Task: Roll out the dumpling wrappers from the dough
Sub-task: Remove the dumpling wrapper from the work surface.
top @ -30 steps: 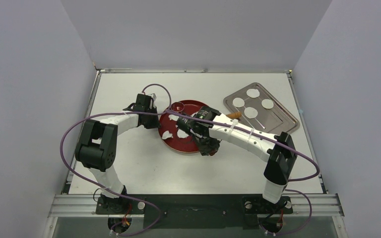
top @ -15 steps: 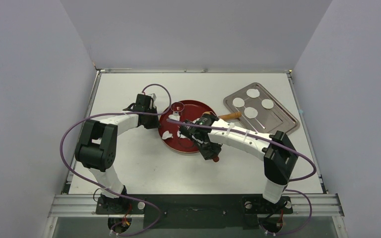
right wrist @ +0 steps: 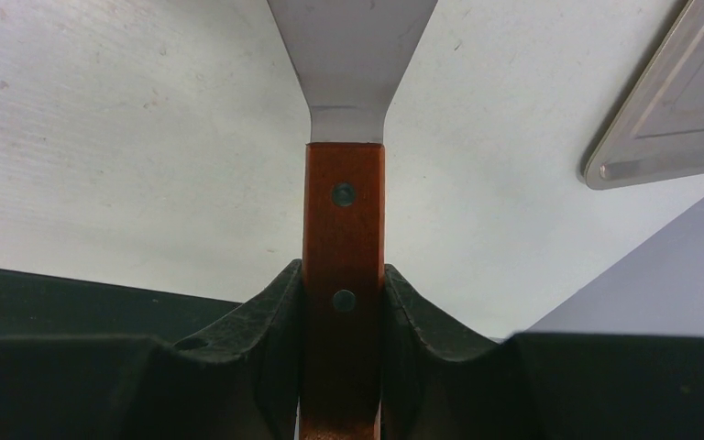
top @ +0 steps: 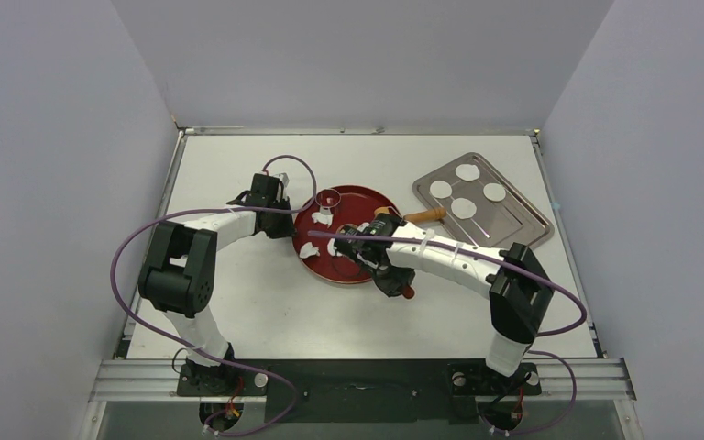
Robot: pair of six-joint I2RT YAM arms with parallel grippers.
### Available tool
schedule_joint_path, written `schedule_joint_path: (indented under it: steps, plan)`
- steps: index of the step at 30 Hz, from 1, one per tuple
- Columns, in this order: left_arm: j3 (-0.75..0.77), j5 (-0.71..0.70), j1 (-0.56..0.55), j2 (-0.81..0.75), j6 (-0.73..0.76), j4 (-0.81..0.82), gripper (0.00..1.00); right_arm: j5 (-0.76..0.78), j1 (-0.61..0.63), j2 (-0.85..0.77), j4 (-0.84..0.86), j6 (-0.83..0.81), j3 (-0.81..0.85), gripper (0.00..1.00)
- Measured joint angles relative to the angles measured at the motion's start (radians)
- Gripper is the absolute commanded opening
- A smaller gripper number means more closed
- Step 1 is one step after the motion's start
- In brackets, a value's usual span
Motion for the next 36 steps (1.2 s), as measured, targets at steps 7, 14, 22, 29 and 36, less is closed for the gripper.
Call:
schedule_joint_path:
  steps: [7, 14, 22, 29, 36]
  plan:
    - [0.0, 0.006, 0.0, 0.0, 0.003, -0.002, 0.0, -0.031, 0.032, -0.033, -0.054, -0.013, -0.002, 0.0]
    - [0.0, 0.009, 0.0, 0.0, 0.007, -0.001, 0.0, -0.065, 0.041, -0.042, -0.069, -0.03, -0.004, 0.0]
    - [-0.005, 0.013, 0.0, -0.007, 0.008, 0.0, 0.0, -0.082, -0.006, -0.006, -0.063, -0.014, -0.002, 0.0]
    - [-0.006, 0.016, 0.0, -0.008, 0.009, 0.0, 0.0, -0.091, -0.025, 0.052, -0.072, 0.007, 0.045, 0.0]
    - [-0.01, 0.016, 0.0, -0.008, 0.009, 0.0, 0.0, -0.093, -0.023, 0.097, -0.071, 0.009, 0.103, 0.0]
